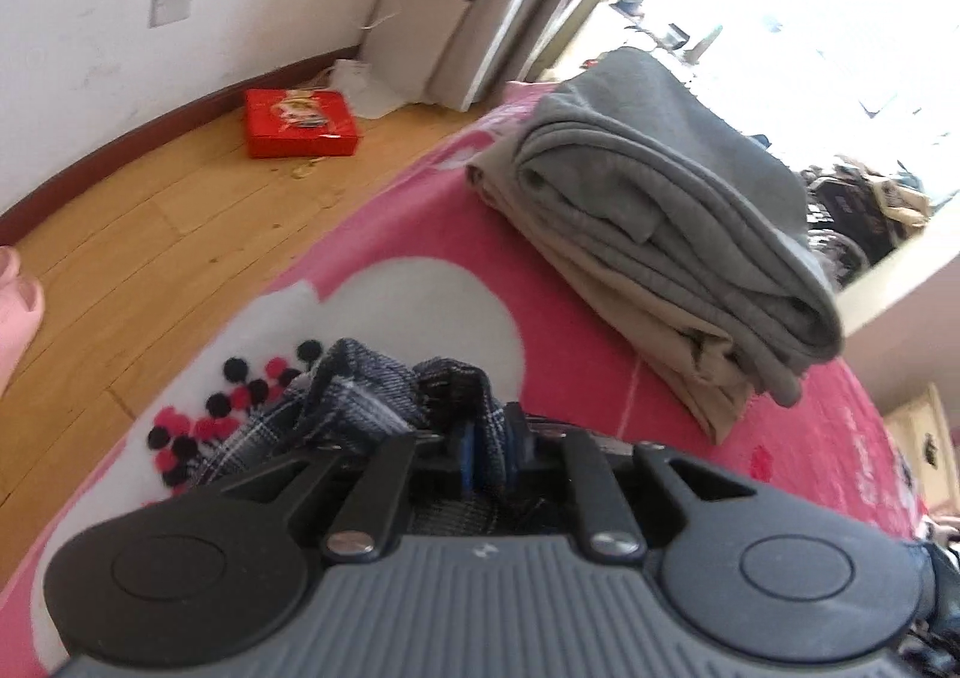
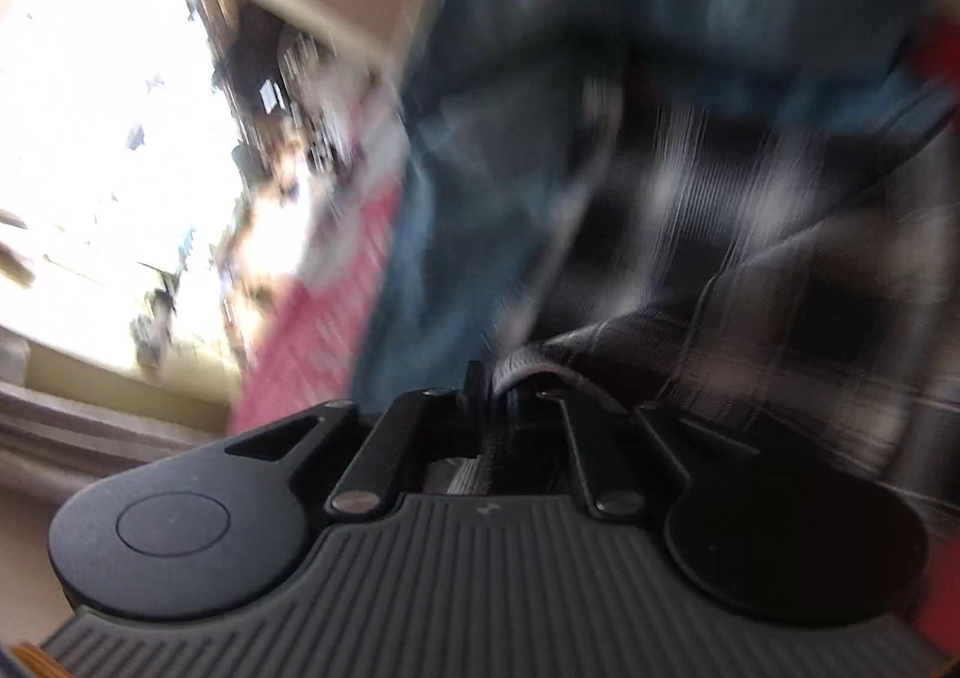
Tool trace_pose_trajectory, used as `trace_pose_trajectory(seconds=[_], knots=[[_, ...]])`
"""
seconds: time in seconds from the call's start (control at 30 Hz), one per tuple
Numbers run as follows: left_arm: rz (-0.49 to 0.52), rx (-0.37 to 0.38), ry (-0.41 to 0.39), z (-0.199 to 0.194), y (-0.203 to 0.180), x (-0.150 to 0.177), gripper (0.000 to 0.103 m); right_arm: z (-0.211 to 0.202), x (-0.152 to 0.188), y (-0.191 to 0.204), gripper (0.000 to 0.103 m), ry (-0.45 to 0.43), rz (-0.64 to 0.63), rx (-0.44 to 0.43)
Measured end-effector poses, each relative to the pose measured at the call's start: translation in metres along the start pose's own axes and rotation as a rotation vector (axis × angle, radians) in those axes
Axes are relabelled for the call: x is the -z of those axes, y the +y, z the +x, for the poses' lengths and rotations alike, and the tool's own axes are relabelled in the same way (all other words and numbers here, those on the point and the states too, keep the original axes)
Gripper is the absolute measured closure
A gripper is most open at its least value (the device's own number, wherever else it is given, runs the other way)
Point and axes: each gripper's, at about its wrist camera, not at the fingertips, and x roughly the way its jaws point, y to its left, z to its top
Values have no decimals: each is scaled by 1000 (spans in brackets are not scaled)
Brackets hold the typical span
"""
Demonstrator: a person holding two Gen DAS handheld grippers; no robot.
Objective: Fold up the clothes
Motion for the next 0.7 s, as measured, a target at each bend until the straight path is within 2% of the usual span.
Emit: trace_pose_trajectory(seconds=[0.03,0.1,0.13,0.2,0.27,0.4,0.47,0.57,0.63,0.7], knots=[[4,20,1,0,1,-1,76,11,-2,-1,60,54,-6,10],[0,61,1,-4,4,-4,66,33,-6,-3,59,162,-18,31],[1,87,0,-8,5,-6,60,30,-5,3,57,165,-59,55],[1,129,2,-16,9,-9,54,9,0,20,56,124,-196,112],[0,156,15,-26,13,-13,54,-14,6,38,55,80,-337,169],[21,140,29,-64,29,-30,54,-63,29,78,54,-34,-546,180],[45,96,0,-93,42,-41,52,-74,47,103,54,-58,-651,127],[138,-47,-73,-136,59,-51,49,-87,74,141,53,-87,-808,40],[207,-121,-86,-151,66,-44,43,-77,108,171,52,-39,-931,-50],[219,-115,-49,-149,73,-27,43,-64,143,202,51,17,-1054,-145]])
